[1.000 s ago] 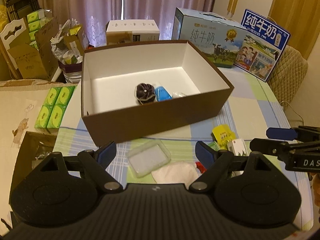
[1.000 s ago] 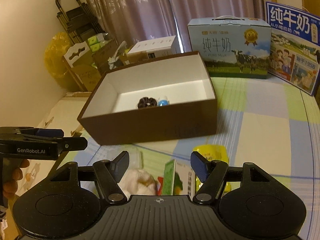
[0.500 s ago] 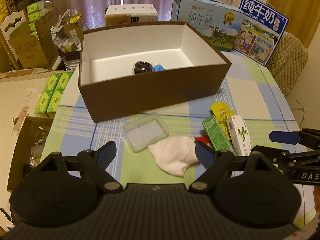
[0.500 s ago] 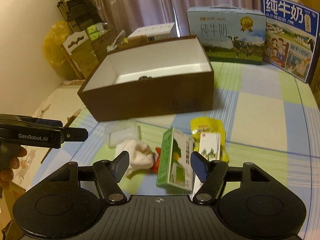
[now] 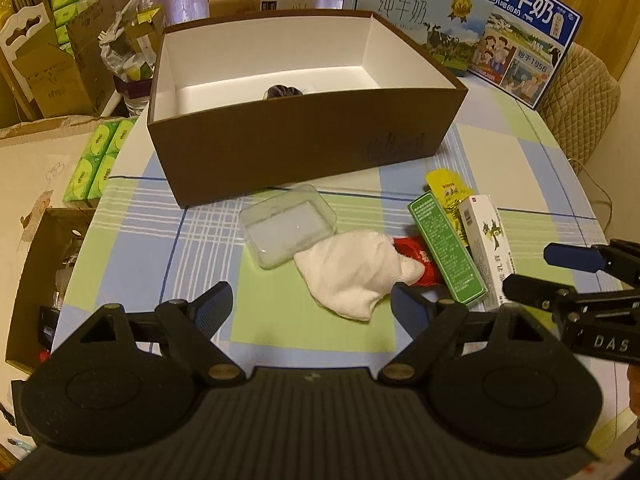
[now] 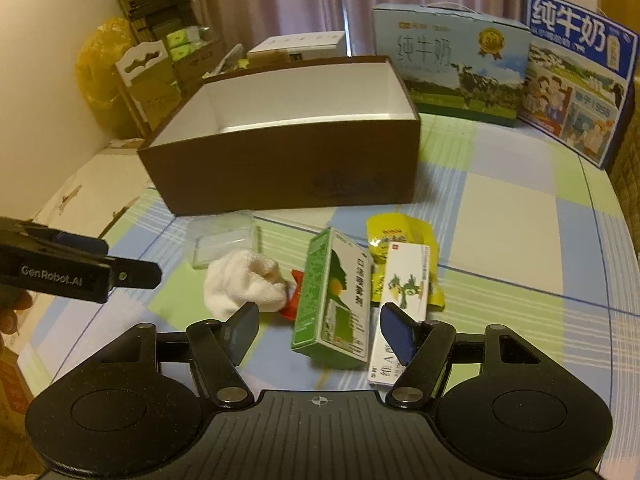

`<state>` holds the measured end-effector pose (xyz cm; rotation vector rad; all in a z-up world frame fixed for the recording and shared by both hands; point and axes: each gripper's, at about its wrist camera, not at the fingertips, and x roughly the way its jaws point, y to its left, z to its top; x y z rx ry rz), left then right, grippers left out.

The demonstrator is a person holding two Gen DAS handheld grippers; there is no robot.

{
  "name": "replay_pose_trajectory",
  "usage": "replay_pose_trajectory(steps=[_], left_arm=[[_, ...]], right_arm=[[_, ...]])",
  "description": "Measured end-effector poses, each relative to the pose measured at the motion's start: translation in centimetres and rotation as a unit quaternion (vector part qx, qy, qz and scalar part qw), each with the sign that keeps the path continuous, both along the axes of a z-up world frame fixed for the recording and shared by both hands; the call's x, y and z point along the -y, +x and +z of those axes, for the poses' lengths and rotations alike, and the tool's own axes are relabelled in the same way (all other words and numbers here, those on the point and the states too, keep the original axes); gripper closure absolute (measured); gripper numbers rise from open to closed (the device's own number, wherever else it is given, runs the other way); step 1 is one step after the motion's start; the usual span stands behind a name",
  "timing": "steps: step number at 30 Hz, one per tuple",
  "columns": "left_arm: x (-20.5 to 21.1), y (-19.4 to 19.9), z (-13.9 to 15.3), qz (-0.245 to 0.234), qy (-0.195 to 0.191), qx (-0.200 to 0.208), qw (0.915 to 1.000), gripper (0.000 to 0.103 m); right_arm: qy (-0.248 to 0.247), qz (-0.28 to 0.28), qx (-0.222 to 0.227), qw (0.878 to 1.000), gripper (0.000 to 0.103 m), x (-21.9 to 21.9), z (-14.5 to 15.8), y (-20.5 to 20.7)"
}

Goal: Organize objects
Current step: 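Grasp the clear plastic container with the left tool while the right tool grasps the white ointment box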

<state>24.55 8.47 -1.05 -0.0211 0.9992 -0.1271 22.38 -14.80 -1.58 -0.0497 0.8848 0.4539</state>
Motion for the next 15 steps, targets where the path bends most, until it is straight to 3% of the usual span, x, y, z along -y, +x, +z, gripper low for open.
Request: replay_pose_trajectory(steps=[15], left_arm=[[-0.4, 1.4, -1.3, 0.0, 0.004, -0.008, 1.0, 0.019]], right_arm=[[-0.023, -0.06, -0.031, 0.997, 0.049, 2.4, -3.3, 2.9]])
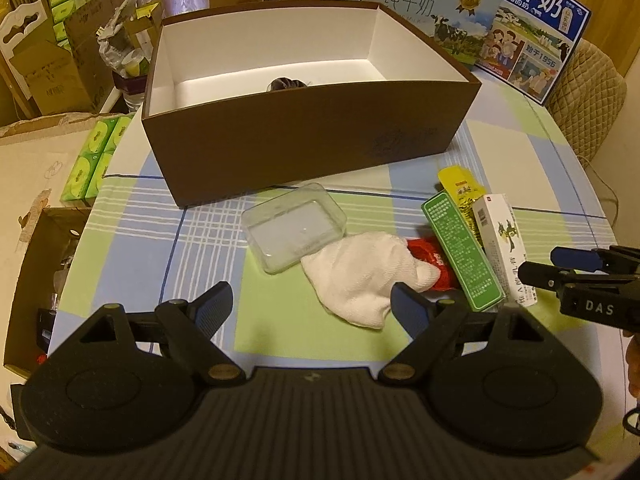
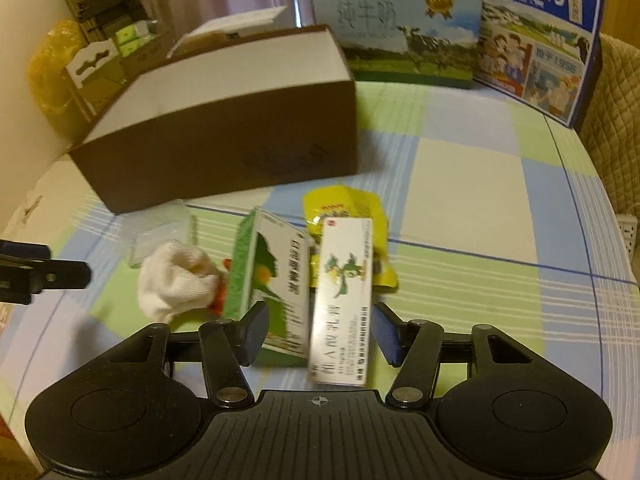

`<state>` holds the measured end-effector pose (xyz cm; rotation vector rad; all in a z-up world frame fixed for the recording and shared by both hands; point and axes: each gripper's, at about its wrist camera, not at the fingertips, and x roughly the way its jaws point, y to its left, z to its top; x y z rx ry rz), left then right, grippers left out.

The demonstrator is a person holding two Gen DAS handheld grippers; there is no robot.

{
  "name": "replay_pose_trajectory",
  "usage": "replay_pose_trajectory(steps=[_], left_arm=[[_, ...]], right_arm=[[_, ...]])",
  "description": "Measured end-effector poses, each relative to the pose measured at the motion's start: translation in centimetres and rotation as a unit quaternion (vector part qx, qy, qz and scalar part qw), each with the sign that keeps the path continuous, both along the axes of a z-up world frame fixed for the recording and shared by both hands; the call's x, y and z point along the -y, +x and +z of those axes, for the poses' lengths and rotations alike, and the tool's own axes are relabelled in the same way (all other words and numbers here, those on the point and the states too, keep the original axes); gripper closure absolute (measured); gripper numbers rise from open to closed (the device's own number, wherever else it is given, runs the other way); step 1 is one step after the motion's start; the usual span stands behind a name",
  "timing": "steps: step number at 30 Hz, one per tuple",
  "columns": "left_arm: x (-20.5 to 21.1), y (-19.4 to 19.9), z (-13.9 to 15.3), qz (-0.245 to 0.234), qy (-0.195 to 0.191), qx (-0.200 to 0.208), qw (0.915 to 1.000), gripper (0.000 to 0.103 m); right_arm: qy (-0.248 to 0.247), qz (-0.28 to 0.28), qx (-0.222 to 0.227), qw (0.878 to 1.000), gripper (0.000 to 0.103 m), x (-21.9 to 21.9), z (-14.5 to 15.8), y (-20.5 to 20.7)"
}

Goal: Organize objects
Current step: 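Grasp the clear plastic container with the left tool while the right tool grasps the white ointment box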

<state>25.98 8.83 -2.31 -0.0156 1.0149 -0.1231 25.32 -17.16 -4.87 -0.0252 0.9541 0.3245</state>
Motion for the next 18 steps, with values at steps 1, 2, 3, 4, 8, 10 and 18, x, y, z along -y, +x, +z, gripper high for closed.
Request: replay_pose_trajectory(steps=[1, 2, 3, 4, 8, 10, 18], left_arm=[[-0.1, 0.2, -0.1, 0.001, 0.0, -0.001, 1.0, 0.019], [-0.1, 0.4, -0.3, 0.002, 0.001, -0.002, 1.0, 0.019], [-0.2, 0.5, -0.4, 0.002, 0.001, -0.003, 1.0, 0.019], [-0.3, 0.7, -0.5, 0.003, 0.001, -0.004, 1.0, 0.019], [-0.4, 1.2, -0.9, 0.005, 0.003, -0.007, 1.0, 0.019], [-0.4, 1.4, -1.0, 0.006, 0.004, -0.008, 0.9999, 0.019], [-0.6, 2.2, -1.7, 0.013, 0.006, -0.013, 0.9998, 0.019]], right_arm=[[-0.002, -0.002, -0.003, 1.0, 0.049, 0.1, -0.3, 0.2], [-0.002, -0.004, -0.006, 1.0, 0.05, 0.2, -0.6, 0.4], [-0.003, -0.007, -0.009, 1.0, 0.05, 0.2, -0.8, 0.6], [-0.005, -0.008, -0.011, 1.0, 0.05, 0.3, -1.1, 0.8], [-0.01, -0.01, -0.016, 1.0, 0.05, 0.1, -1.7, 1.4], [-0.012, -0.009, -0.017, 1.0, 0.05, 0.0, -2.0, 1.8], [-0.021, -0.008, -0.021, 1.0, 0.052, -0.5, -3.0, 2.9]])
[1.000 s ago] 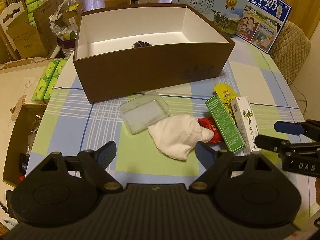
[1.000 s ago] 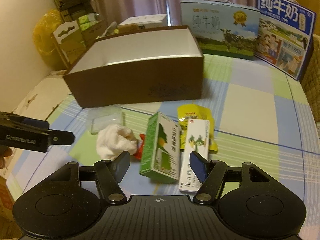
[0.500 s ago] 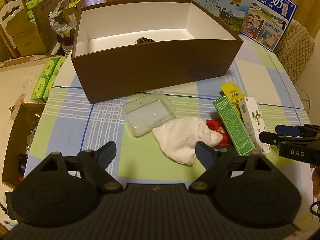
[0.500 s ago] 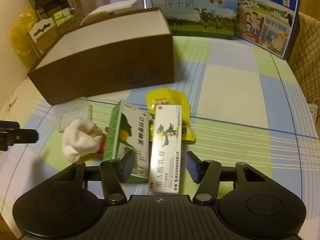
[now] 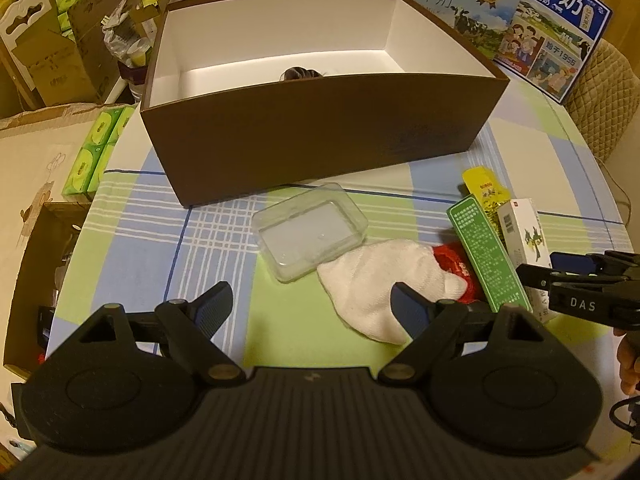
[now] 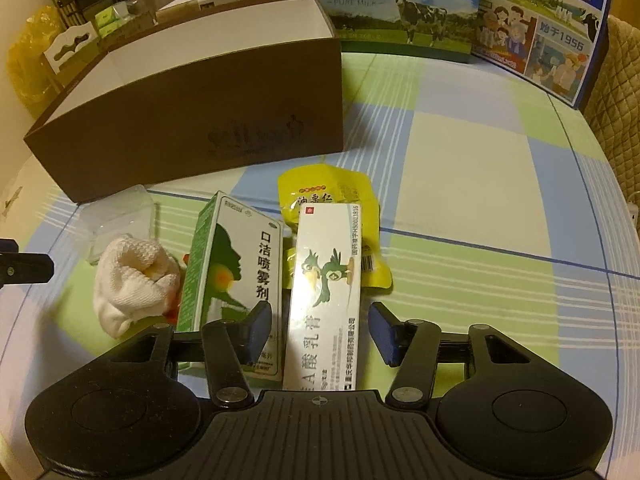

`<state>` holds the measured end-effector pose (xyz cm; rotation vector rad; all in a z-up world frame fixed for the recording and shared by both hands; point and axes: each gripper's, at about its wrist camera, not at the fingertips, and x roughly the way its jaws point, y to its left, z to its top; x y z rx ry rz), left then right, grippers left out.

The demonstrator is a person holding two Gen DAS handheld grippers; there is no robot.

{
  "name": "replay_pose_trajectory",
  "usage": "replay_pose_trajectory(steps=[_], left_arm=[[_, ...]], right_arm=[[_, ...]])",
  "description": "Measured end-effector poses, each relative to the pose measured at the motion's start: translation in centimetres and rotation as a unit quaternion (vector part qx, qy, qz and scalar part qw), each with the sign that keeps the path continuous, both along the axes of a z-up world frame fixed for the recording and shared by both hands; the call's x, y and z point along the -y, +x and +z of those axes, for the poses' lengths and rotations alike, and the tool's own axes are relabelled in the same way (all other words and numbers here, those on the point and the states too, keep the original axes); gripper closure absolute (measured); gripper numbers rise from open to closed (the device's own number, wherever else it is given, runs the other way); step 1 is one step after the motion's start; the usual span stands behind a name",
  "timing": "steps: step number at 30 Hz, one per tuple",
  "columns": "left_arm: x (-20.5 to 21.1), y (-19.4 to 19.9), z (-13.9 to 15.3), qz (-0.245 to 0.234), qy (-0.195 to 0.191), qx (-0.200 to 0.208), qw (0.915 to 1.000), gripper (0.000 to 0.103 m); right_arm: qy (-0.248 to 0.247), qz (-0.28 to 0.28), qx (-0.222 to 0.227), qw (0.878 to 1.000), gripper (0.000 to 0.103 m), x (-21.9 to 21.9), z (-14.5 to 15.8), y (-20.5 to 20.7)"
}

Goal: Organize objects
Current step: 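Grasp the clear plastic container with the left tool while the right tool grasps the white ointment box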

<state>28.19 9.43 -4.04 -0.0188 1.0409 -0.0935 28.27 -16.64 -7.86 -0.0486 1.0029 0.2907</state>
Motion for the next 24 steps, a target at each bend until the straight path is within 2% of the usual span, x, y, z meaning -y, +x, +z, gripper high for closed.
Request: replay_pose_trajectory(steps=[7, 9, 10, 14, 24], left_arm=[[-0.2, 0.8, -0.6, 0.009, -0.002, -0.004, 1.0, 0.019], [-0.2, 1.2, -0.8, 0.009, -0.001, -0.003, 1.0, 0.019], [-0.2, 1.3, -0.9, 0.008, 0.0, -0.002, 1.0, 0.019], [-0.2, 2.2, -1.1, 0.008, 0.007, 0.0, 0.9999, 0.018], [0.1, 5.2, -2.7, 0.022, 0.009, -0.011, 0.9996, 0.017]], right_arm=[[-0.005, -0.005, -0.01, 1.0, 0.057, 0.4, -0.7, 0.7], [-0.004, -0.003, -0.015, 1.0, 0.066, 0.4, -0.9, 0.7], [-0.004, -0.003, -0.014, 1.0, 0.067, 0.5, -1.0, 0.7], [-0.012, 0.002, -0.007, 1.0, 0.068, 0.8, -0.8, 0.5], [-0.006, -0.041, 0.006, 0.999, 0.068, 3.6, 0.8, 1.3]])
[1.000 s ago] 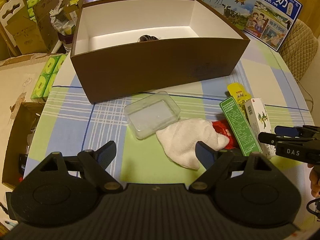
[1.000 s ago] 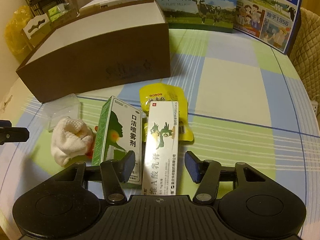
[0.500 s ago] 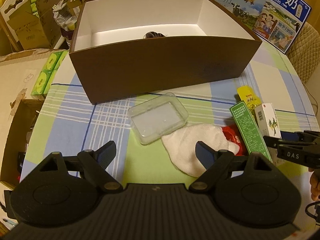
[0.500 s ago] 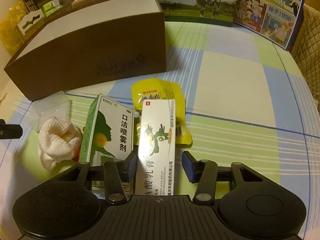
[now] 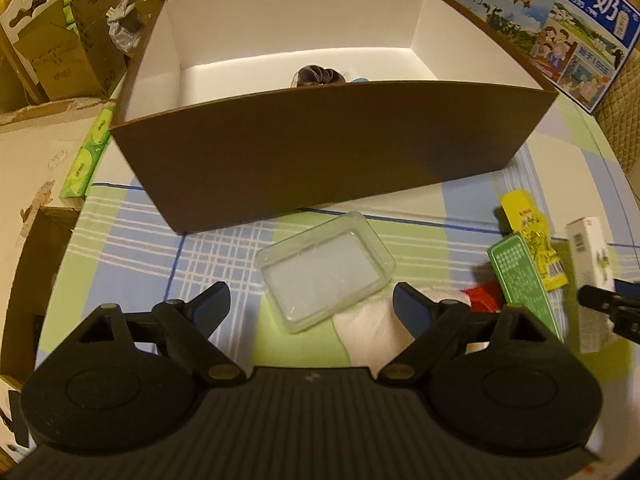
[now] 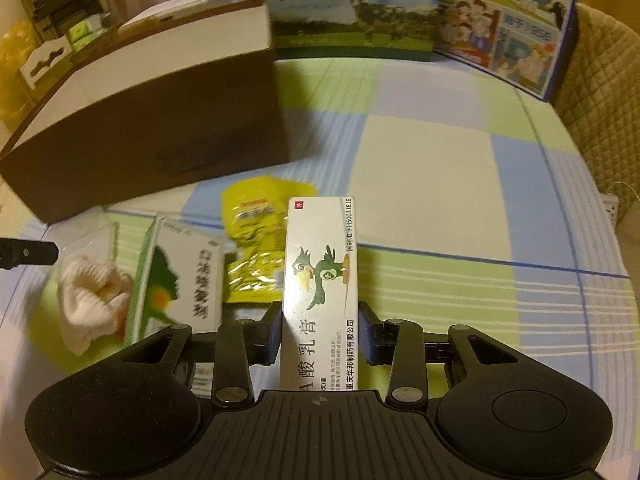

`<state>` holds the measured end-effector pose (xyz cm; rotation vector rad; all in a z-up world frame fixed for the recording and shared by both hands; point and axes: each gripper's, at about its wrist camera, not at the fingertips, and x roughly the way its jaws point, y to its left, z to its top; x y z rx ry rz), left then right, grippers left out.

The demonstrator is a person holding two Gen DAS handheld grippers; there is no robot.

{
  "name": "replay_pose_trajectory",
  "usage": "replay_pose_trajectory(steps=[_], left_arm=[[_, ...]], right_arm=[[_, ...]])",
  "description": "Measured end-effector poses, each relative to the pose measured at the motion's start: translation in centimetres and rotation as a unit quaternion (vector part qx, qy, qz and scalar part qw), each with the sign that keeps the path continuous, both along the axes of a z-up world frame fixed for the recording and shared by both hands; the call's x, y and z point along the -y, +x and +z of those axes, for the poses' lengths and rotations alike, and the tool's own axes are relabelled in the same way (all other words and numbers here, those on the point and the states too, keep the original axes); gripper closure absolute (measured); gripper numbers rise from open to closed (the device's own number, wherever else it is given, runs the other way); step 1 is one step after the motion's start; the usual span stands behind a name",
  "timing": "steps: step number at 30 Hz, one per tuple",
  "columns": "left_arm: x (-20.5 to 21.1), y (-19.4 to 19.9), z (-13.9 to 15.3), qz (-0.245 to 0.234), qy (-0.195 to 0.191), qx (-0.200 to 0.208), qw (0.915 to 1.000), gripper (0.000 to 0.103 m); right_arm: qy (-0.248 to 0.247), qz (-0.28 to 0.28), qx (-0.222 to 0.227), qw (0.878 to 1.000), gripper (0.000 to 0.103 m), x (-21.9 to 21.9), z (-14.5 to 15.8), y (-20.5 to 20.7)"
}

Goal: Organize objects
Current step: 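Grasp the clear plastic container with the left tool while the right tool grasps the white ointment box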

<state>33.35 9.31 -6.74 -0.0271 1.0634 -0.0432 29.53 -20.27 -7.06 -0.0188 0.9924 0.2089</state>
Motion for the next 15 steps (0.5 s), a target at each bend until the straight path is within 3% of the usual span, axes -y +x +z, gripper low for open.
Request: replay_pose_trajectory(steps=[15], left_arm=[[0.9, 4.3, -2.6, 0.037, 0.025, -0.017, 0.9989, 0.011]], right_arm=[[0.0, -0.037, -0.005, 0.999, 0.068, 2.1, 0.0, 0.2]])
